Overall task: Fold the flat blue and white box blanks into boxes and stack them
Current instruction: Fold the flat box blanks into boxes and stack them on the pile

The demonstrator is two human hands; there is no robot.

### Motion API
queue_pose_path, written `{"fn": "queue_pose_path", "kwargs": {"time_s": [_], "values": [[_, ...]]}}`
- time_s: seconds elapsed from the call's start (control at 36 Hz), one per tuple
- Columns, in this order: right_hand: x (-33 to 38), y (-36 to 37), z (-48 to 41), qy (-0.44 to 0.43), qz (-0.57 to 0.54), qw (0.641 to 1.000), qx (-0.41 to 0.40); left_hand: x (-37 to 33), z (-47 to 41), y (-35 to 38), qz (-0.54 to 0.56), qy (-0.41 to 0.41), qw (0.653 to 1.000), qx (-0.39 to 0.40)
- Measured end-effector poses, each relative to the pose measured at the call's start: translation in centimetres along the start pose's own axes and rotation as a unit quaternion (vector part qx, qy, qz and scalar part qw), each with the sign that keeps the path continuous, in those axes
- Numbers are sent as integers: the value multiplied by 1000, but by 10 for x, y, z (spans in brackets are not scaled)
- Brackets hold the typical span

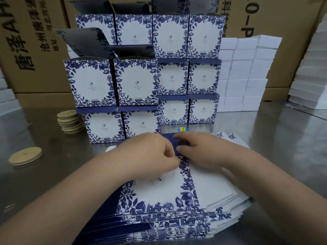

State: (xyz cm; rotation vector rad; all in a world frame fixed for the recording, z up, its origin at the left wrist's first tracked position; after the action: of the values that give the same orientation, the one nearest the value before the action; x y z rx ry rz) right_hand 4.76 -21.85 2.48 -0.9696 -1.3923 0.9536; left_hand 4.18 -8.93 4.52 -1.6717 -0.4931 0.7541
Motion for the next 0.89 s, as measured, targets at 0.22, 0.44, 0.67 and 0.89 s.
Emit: {"fn": "queue_pose_path", "kwargs": {"time_s": [0.22,0.44,0.67,0.89], "values": [[-9,-19,2,33,-59,997,-29,20,15,50,-124,50,956,262],[-6,-17,3,30,-59,998,-21,7,25,41,-163,90,959,214],[-9,-27,5,22,-96,994,-49,-10,34,8,-126,104,968,188],[-27,-86,23,2,-286,909,-302,-9,35,-40,-164,71,982,-54]]}}
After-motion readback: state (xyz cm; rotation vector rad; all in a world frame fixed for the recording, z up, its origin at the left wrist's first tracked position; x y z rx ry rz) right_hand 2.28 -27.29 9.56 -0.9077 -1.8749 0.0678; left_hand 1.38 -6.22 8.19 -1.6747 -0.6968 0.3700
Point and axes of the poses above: each hand's wrist, its own z-axis away from the middle knuckle, its own y-axis out of the palm, x = y × z, the point moved 5 cm from there along -z, towards the middle knuckle, and after that the axes turned 7 degrees about y, right-handed, at the moved point
